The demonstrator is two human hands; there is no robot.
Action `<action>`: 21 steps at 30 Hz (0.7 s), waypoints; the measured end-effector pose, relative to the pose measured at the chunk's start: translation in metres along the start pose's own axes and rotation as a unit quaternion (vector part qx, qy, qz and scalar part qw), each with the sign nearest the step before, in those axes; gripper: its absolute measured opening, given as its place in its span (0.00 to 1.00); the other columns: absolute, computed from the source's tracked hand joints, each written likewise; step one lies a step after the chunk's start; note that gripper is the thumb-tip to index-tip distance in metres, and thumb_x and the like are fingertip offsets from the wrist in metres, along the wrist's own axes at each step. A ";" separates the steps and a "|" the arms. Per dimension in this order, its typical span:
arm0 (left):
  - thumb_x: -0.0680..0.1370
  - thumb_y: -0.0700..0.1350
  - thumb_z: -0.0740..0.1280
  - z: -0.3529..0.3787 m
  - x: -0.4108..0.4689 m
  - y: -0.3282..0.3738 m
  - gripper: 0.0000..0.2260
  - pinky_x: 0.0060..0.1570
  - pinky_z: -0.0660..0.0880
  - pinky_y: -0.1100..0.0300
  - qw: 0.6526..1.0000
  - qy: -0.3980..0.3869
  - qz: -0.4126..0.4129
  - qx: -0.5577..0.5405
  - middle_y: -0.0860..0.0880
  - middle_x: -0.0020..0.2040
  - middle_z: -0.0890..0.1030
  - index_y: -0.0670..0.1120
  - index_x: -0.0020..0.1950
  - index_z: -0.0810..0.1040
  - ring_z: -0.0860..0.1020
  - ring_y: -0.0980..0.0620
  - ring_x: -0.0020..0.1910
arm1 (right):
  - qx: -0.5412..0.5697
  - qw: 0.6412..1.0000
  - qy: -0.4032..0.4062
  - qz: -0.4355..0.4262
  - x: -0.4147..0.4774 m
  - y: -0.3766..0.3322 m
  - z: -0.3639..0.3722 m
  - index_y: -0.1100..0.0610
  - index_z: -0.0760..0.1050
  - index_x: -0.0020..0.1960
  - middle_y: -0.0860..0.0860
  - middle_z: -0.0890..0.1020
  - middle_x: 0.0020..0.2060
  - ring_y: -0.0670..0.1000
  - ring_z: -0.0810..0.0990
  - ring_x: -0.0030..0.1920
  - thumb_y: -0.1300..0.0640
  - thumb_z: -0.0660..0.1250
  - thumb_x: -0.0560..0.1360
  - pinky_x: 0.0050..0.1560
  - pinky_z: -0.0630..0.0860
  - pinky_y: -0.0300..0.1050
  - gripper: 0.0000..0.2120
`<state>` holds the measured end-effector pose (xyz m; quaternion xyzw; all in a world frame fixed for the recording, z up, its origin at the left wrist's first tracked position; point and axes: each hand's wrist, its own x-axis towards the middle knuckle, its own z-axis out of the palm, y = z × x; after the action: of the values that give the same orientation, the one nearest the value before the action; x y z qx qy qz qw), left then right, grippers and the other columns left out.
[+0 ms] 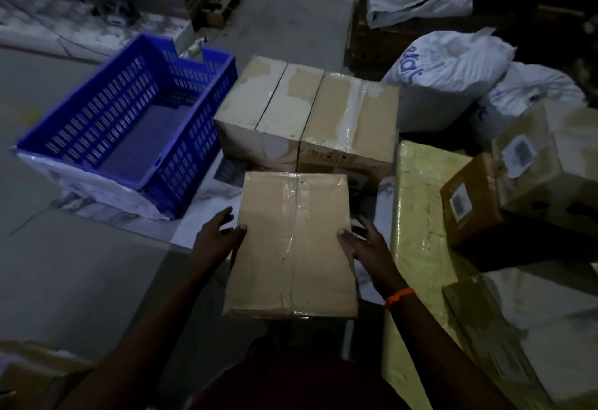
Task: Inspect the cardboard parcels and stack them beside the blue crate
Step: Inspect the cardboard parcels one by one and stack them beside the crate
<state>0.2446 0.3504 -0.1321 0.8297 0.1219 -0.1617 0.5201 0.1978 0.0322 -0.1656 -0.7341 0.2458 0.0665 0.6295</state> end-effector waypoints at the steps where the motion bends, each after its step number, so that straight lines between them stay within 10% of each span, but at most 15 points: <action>1: 0.80 0.51 0.71 0.002 0.013 0.004 0.25 0.62 0.77 0.41 1.000 -0.018 -0.002 -0.001 0.49 0.68 0.77 0.51 0.76 0.70 0.79 0.46 0.63 | 0.018 1.000 -0.006 0.011 0.007 -0.004 0.001 0.52 0.65 0.79 0.54 0.77 0.69 0.53 0.79 0.64 0.52 0.74 0.78 0.59 0.82 0.50 0.33; 9: 0.79 0.55 0.71 0.011 0.017 0.021 0.23 0.59 0.80 0.42 0.998 -0.056 0.036 0.014 0.44 0.63 0.82 0.51 0.72 0.75 0.82 0.47 0.58 | 0.042 0.999 -0.017 -0.013 0.009 -0.019 0.009 0.51 0.76 0.71 0.51 0.84 0.60 0.48 0.85 0.56 0.54 0.72 0.79 0.53 0.83 0.43 0.21; 16: 0.71 0.70 0.67 0.008 -0.036 0.065 0.34 0.62 0.76 0.42 0.982 0.028 0.051 -0.180 0.53 0.67 0.75 0.55 0.73 0.71 0.76 0.52 0.63 | 0.087 0.991 0.027 -0.099 -0.036 -0.067 -0.006 0.44 0.73 0.72 0.43 0.82 0.63 0.44 0.81 0.62 0.45 0.71 0.77 0.61 0.78 0.47 0.24; 21: 0.80 0.64 0.56 0.009 -0.065 0.096 0.21 0.69 0.70 0.40 0.940 0.090 0.023 -0.328 0.50 0.72 0.73 0.57 0.69 0.72 0.71 0.47 0.71 | 0.163 0.976 0.050 -0.137 -0.068 -0.094 -0.013 0.40 0.75 0.63 0.37 0.83 0.59 0.41 0.80 0.63 0.42 0.60 0.81 0.64 0.75 0.50 0.12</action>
<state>0.2190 0.2993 -0.0312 0.6269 0.1957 -0.0257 0.7537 0.1774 0.0468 -0.0518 -0.6506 0.1814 -0.0986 0.7308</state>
